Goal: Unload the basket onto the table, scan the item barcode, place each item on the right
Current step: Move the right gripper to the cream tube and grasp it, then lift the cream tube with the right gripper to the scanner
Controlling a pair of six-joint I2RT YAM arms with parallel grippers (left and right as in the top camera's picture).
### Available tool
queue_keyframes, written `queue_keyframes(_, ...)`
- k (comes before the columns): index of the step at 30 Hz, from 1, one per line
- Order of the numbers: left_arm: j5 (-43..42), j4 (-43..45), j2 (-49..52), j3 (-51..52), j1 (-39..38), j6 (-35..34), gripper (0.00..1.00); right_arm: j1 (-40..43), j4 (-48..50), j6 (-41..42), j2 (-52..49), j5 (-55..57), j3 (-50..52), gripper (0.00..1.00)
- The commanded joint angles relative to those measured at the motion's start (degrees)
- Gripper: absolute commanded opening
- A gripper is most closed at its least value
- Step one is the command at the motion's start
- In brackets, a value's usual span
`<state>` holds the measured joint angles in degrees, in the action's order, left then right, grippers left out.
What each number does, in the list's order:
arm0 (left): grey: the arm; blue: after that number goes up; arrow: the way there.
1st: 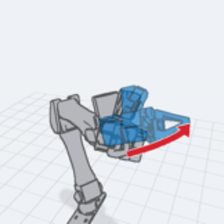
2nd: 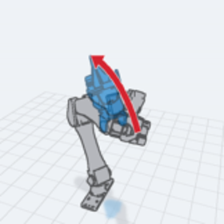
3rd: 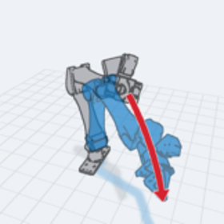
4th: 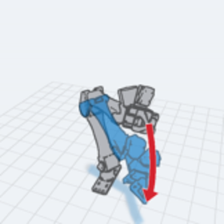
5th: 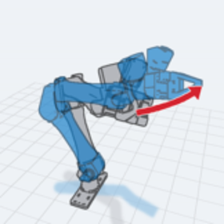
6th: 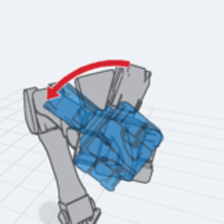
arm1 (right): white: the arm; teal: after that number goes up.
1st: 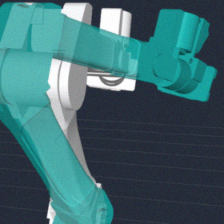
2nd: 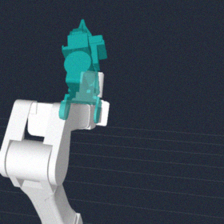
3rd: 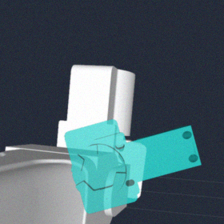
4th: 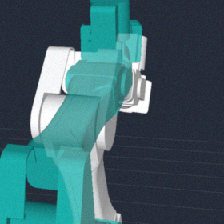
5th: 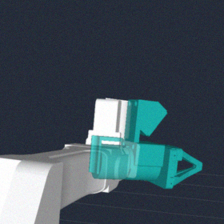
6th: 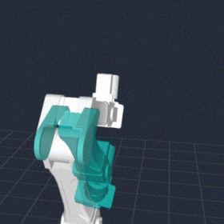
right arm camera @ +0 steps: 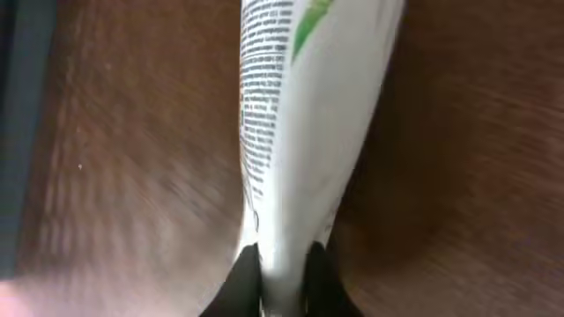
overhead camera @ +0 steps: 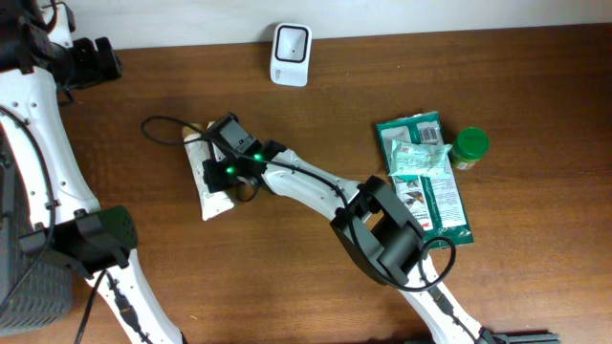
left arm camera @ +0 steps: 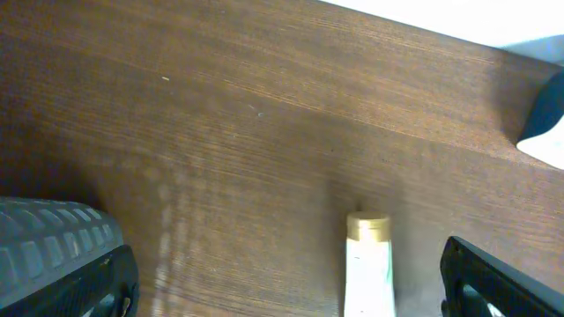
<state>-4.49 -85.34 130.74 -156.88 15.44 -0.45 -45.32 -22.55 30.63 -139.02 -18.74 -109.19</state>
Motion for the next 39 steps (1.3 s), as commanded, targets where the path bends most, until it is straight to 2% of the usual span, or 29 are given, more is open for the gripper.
queue_keyframes(1, -0.61, -0.74, -1.09, -0.22, 0.50, -0.57, 0.99, 3.52, -6.93, -8.09, 1.42, -8.24, 0.22, 0.04)
queue_keyframes(3, -0.66, -0.70, -1.09, -0.22, 0.09, -0.59, 0.99, 8.31, -13.97, -19.76, 3.85, -15.63, 0.22, 0.04)
queue_keyframes(5, -0.66, -0.70, -1.09, -0.22, -0.33, -0.59, 0.99, 12.46, -20.39, -25.31, 4.02, -16.61, 0.22, 0.04)
queue_keyframes(8, -0.63, -0.63, -1.09, 0.57, -0.55, -0.59, 0.99, 16.57, -22.14, -25.73, 3.98, -16.63, 0.22, 0.05)
queue_keyframes(11, -0.66, -0.24, -0.94, 1.86, -0.66, -0.59, 0.99, 14.67, -22.82, -25.66, 3.13, -16.57, 0.33, 0.10)
queue_keyframes(12, -0.63, -0.22, -0.87, 2.43, -0.66, -0.59, 0.99, 12.81, -22.51, -23.19, 2.40, -14.40, 0.33, 0.11)
queue_keyframes(13, -0.63, 0.00, -0.85, 3.13, -0.66, -0.59, 0.99, 9.62, -22.25, -19.37, 1.20, -6.38, 0.33, 0.11)
queue_keyframes(15, -0.66, 0.04, -0.66, 3.30, -0.72, -0.59, 0.99, 5.38, -22.29, -19.17, -0.35, 1.81, 0.33, 0.12)
queue_keyframes(18, -0.68, 0.46, -0.46, 3.30, -0.76, -0.59, 0.99, 4.07, -20.09, -16.74, -1.01, 2.21, 0.33, 0.17)
queue_keyframes(20, -0.70, 0.83, -0.46, 3.30, -0.76, -0.59, 1.00, 3.72, -18.58, -16.81, -3.08, -2.32, 0.33, 0.28)
queue_keyframes(21, -0.70, 0.85, -0.46, 3.30, -0.76, -0.59, 0.99, 3.72, -18.60, -16.81, -3.67, -2.73, 0.33, 0.27)
queue_keyframes(22, -0.68, 0.83, -0.46, 3.30, -0.76, -0.59, 0.99, 4.11, -18.60, -16.83, -3.65, -4.37, 0.31, 0.21)
queue_keyframes(23, -0.66, 0.85, -0.46, 3.30, -0.76, -0.59, 0.99, 4.63, -18.67, -16.83, -3.32, -6.71, 0.20, 0.09)
queue_keyframes(24, -0.66, 0.87, -0.46, 3.30, -0.76, -0.59, 0.99, 6.29, -18.93, -16.83, -2.34, -9.05, 0.15, 0.04)
queue_keyframes(27, -0.63, 0.83, -0.46, 3.30, -0.76, -0.59, 0.99, 13.03, -21.53, -17.05, 2.89, -12.61, 0.11, 0.04)
queue_keyframes(31, -0.63, 0.81, -0.46, 3.30, -0.76, -0.59, 0.99, 21.09, -23.17, -21.62, 12.31, -23.80, 0.11, 0.04)
queue_keyframes(33, -0.61, 0.81, -0.46, 3.30, -0.76, -0.59, 0.99, 27.41, -23.28, -22.71, 18.01, -35.08, 0.11, 0.04)
queue_keyframes(35, -0.61, 0.81, -0.46, 3.30, -0.76, -0.57, 0.99, 32.33, -24.98, -22.67, 21.97, -38.77, 0.11, 0.04)
queue_keyframes(39, -0.63, 0.79, -0.46, 3.30, -0.74, -0.57, 0.99, 38.93, -29.18, -22.71, 29.09, -39.32, 0.11, 0.04)
